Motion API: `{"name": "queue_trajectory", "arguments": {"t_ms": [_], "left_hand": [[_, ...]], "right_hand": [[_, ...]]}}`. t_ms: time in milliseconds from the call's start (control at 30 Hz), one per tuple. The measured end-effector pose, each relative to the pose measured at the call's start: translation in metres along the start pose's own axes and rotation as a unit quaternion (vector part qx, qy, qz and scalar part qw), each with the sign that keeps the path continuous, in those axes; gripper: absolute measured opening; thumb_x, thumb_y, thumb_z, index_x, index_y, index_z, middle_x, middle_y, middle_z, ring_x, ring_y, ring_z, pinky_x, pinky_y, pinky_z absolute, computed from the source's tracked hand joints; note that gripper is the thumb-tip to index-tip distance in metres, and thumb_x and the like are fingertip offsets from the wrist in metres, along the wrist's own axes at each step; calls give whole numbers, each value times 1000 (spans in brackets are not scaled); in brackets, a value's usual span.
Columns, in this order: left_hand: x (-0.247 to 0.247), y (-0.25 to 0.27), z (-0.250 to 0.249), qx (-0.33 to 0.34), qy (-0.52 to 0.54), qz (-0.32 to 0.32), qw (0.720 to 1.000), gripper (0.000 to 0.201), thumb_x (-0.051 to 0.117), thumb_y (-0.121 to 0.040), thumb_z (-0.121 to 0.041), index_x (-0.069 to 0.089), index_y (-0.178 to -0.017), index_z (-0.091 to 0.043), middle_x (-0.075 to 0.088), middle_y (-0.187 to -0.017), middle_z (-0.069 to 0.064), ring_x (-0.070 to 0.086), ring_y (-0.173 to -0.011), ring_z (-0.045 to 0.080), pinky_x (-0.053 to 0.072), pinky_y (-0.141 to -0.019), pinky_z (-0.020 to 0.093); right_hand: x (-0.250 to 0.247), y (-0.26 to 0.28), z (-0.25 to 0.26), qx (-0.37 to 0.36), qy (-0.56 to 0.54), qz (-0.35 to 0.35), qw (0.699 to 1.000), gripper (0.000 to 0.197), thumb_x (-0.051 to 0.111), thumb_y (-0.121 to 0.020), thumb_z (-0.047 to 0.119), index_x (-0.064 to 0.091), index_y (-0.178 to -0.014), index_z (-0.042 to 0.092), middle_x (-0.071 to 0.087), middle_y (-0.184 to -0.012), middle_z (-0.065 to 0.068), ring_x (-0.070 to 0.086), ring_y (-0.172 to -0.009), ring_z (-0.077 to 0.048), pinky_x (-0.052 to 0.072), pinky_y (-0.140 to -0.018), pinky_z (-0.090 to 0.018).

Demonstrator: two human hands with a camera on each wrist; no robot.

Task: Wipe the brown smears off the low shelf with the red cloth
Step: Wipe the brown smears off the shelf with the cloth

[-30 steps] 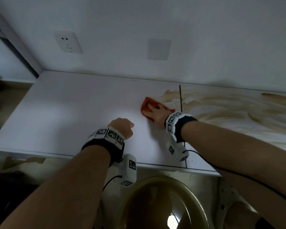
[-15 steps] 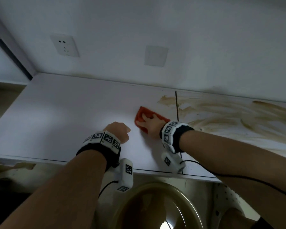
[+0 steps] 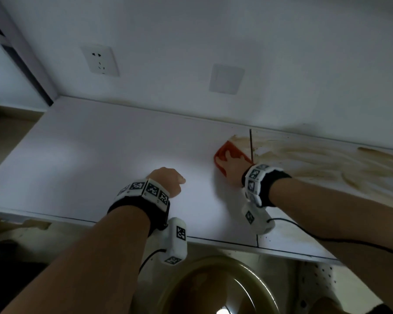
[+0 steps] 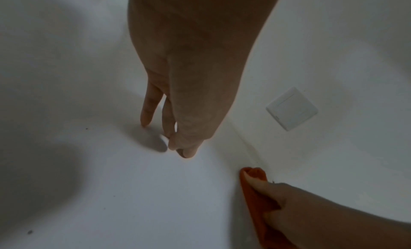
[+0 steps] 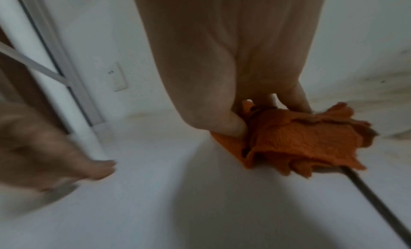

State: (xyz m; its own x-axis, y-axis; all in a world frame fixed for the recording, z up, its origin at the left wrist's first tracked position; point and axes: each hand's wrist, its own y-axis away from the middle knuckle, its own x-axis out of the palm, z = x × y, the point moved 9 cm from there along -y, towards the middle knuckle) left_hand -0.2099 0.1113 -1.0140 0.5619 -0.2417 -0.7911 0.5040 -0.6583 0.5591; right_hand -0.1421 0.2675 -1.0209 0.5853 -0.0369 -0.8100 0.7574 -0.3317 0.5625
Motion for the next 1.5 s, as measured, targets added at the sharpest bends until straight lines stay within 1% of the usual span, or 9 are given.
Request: {"name": "queue_trajectory", "arguments": {"t_ms": [100,233,467,667,967,1067,1200,1367,1500], "left_hand": [[-1,-2,1,-8,4,-11,1000,49,43,-92,-14,48,-138,-31,42,-148,-8,37,-137,15,30,-116,31],[-1,-2,0,-8,0,-10,1000,50,43,-92,-14,48,-138,-31,43,-147,-6,40,-136,17,32,-114,31],[0,-2,4,3,10,7,1000,50,45,-93,-14,46,-140,-29,39,-149,-6,34,-139,15,25,-117,29],[-3,-2,0,17,3,8,1000,48,42,-96,-13,43,-142,-27,36,-151,-5,30,-141,15,21,-119,29],[-8,1,-3,11,2,-4,1000,46,41,-96,-13,47,-139,-28,39,-149,-7,34,-139,15,25,-117,28],[-9,-2,-1,10,9,-5,1000,46,42,-95,-13,49,-138,-29,40,-148,-8,35,-138,14,26,-117,28],[-12,-7,1,5,23,-4,1000,43,44,-94,-13,55,-133,-29,45,-145,-8,40,-135,14,29,-115,27],[-15,-11,2,14,36,9,999,39,43,-96,-13,58,-130,-26,48,-143,-6,41,-134,15,29,-115,27],[-26,-6,19,-3,104,-4,995,35,47,-98,-20,59,-130,-18,50,-142,1,44,-133,18,30,-113,25]], "right_hand": [[6,7,43,-78,-1,43,996,62,37,-97,14,7,-151,21,0,-158,-16,15,-141,-44,17,-114,-56],[-11,-1,59,-78,-14,46,996,62,33,-101,18,0,-152,30,-11,-159,-8,1,-142,-48,12,-114,-56],[-16,-29,17,-23,-59,31,997,61,31,-99,24,0,-152,28,-11,-159,-12,9,-144,-42,11,-118,-53],[-2,-1,-3,19,-14,27,999,56,25,-100,16,3,-152,13,-2,-158,-18,15,-144,-37,9,-118,-49],[-1,-7,45,-52,-72,51,995,70,37,-99,14,-3,-148,43,-15,-159,7,-7,-144,-41,14,-111,-66],[-9,-24,33,-32,-79,38,996,67,34,-100,16,-3,-149,42,-16,-159,6,-7,-144,-42,12,-112,-63],[-12,-37,0,-1,-75,46,996,65,32,-100,18,-5,-151,31,-16,-158,-8,0,-144,-45,7,-118,-53],[-2,-16,-7,12,-38,36,999,64,31,-99,12,-4,-152,20,-11,-158,-14,13,-143,-42,9,-118,-52],[4,0,31,-67,-54,45,995,64,32,-99,19,-2,-150,36,-13,-159,0,-1,-144,-44,13,-113,-64]]}}
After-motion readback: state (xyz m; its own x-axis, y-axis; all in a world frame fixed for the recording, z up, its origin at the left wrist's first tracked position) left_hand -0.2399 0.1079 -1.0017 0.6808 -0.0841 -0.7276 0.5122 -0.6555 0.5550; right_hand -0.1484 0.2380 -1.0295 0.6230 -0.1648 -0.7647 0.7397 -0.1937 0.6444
